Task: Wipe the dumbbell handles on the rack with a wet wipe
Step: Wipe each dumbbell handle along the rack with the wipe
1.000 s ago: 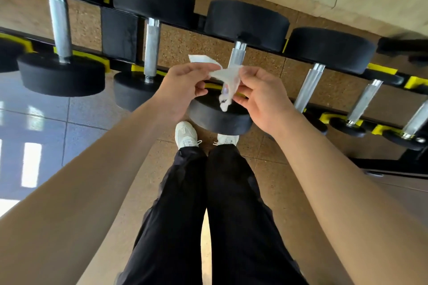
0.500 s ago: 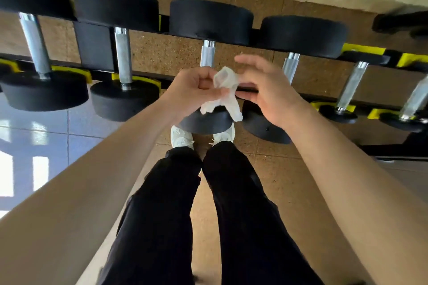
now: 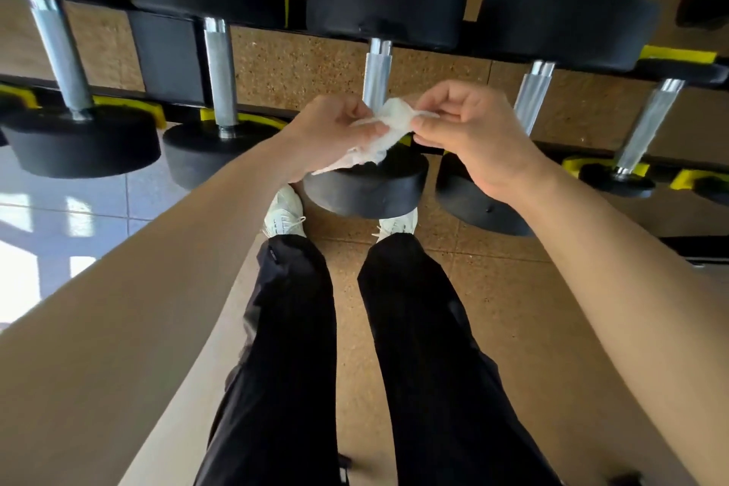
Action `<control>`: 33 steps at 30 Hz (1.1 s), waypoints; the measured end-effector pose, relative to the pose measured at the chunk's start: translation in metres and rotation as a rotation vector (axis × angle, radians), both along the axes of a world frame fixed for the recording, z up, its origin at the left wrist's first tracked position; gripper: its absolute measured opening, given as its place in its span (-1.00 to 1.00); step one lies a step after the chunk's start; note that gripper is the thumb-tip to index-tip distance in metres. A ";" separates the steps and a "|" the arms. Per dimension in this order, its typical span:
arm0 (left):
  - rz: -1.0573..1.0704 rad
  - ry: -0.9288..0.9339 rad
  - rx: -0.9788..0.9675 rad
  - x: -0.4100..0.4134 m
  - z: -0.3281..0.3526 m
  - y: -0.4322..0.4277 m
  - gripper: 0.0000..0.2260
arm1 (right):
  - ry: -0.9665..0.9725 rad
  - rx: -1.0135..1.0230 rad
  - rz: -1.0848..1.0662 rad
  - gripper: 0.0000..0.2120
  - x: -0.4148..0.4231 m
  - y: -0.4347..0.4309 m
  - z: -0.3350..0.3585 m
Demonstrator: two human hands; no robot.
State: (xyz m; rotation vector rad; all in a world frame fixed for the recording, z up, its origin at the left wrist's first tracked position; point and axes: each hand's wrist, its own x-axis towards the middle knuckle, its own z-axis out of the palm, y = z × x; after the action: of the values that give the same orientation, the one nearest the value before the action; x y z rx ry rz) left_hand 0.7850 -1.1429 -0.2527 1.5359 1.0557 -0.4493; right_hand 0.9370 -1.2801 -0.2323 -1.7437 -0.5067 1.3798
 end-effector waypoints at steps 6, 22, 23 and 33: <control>0.529 -0.084 -0.413 -0.007 -0.002 -0.007 -0.85 | 0.148 -0.097 0.067 -0.88 -0.025 0.001 -0.012; 0.801 0.096 0.092 -0.027 -0.020 0.028 -0.83 | -0.335 -0.242 0.094 -0.48 -0.037 0.015 -0.044; 0.774 0.092 0.239 -0.027 -0.027 0.035 -0.83 | -0.330 -0.281 0.089 -0.47 -0.037 0.013 -0.049; 0.161 -0.099 0.437 0.000 -0.065 -0.007 -0.80 | -0.376 -0.348 0.070 -0.85 -0.074 -0.002 -0.073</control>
State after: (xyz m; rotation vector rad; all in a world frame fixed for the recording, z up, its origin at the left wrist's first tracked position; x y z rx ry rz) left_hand 0.7850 -1.1495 -0.3173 1.8135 1.2427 -0.0266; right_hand 0.8626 -1.2819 -0.3054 -2.3105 -0.5565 1.2441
